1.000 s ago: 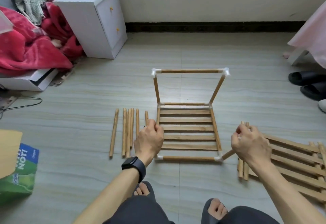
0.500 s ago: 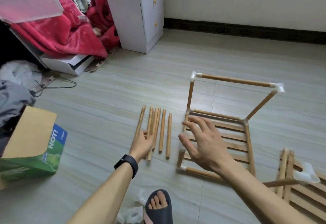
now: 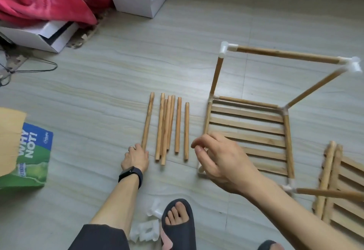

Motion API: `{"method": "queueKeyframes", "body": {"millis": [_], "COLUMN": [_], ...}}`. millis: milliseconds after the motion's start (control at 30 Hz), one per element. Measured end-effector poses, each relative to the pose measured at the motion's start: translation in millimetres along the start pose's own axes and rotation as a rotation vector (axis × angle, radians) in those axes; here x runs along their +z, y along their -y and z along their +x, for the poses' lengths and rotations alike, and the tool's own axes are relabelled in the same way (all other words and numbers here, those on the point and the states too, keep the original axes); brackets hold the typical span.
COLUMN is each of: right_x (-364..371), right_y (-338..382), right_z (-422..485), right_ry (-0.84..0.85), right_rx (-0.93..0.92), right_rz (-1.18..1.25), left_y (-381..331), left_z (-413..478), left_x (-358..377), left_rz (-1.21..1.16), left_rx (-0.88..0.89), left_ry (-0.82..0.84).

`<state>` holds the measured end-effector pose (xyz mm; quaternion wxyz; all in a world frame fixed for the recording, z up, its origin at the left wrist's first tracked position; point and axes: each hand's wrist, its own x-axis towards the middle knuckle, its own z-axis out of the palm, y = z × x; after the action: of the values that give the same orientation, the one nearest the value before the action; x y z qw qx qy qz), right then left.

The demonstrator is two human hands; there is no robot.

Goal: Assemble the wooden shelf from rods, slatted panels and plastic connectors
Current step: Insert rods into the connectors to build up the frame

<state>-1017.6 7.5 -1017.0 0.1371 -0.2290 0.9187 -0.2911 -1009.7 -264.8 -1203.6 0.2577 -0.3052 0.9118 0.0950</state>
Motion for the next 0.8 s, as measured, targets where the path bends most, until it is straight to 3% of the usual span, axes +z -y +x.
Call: {"method": "queueKeyframes", "body": {"millis": [133, 300, 467, 600, 700, 800], "right_x": [-2.9, -4.4, -13.4, -31.2, -52.5, -72.3], "right_y": [0.5, 3.6, 6.8, 14.7, 19.7, 13.1], "right_z": [-5.0, -4.0, -3.9, -11.1, -28.9, -54.1], "right_ry": [0.019, 0.036, 0.065, 0.116, -0.027, -0.204], "right_rx": [0.025, 0.037, 0.064, 0.125, 0.21, 0.312], "right_rz": [0.017, 0.021, 0.065, 0.263, 0.461, 0.904], "left_y": [-4.7, 2.2, -0.8, -17.6, -32.6, -46.7], "left_z": [0.8, -5.6, -42.8, -95.6, -141.2, -183.3], "left_x": [-1.3, -25.7, -62.7, -94.4, -125.2, -153.1], "left_rz": [-0.035, -0.432, -0.645, -0.782, -0.725, -0.582], "left_rx": [-0.046, -0.094, 0.005, 0.23, 0.521, 0.802], "left_ry": [0.023, 0.113, -0.018, -0.148, -0.266, -0.354]}}
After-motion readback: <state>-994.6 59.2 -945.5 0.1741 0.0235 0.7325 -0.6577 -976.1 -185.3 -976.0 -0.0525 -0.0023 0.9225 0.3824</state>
